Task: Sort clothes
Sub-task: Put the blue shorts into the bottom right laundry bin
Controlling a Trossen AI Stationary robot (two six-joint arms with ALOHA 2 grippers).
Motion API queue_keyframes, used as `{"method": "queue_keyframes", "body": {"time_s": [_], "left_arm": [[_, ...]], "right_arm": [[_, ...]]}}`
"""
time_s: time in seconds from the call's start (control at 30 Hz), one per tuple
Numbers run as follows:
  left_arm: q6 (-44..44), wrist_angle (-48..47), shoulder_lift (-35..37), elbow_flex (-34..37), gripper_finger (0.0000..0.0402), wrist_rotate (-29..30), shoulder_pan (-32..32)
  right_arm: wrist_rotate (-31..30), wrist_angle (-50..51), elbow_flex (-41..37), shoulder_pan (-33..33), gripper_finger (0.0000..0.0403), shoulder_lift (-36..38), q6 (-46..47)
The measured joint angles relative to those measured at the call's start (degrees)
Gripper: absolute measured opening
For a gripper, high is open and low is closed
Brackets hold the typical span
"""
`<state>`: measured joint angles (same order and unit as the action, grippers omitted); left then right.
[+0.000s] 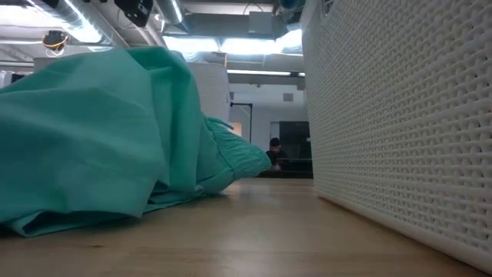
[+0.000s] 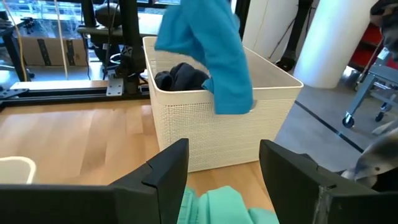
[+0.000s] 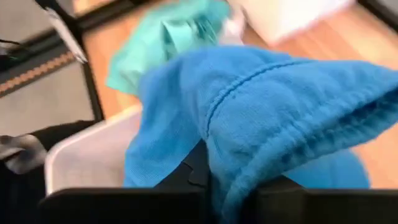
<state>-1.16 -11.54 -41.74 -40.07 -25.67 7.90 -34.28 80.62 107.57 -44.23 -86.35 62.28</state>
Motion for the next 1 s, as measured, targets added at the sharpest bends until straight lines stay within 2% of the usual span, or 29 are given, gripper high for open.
{"method": "queue_keyframes", "body": {"time_s": [0.1,0.27,0.5,0.6,0.67,0.8,1.0], "left_arm": [[0.5,0.0,0.0,0.0,0.0186,0.0,0.0],[0.6,-0.1,0.0,0.0,0.0186,0.0,0.0],[1.2,-0.1,0.0,0.0,0.0186,0.0,0.0],[1.2,-0.1,0.0,0.0,0.0186,0.0,0.0],[1.2,-0.1,0.0,0.0,0.0186,0.0,0.0],[1.8,-0.1,0.0,0.0,0.0186,0.0,0.0],[4.0,-1.1,0.0,0.0,0.0186,0.0,0.0]], "right_arm": [[0.1,3.1,-3.1,-2.1,0.0026,-0.4,8.2],[3.2,3.0,-12.9,-4.5,0.0028,-0.5,20.0],[16.3,1.1,-29.4,-6.1,0.0036,-0.5,38.0],[21.1,-1.8,-35.5,-6.1,0.0037,-0.5,40.6],[22.2,-4.0,-38.7,-6.0,0.0039,-0.5,41.0],[27.4,-5.3,-41.7,-5.5,0.0071,-0.5,41.2],[46.4,1.2,-36.8,-3.0,0.015,-0.1,41.0]]}}
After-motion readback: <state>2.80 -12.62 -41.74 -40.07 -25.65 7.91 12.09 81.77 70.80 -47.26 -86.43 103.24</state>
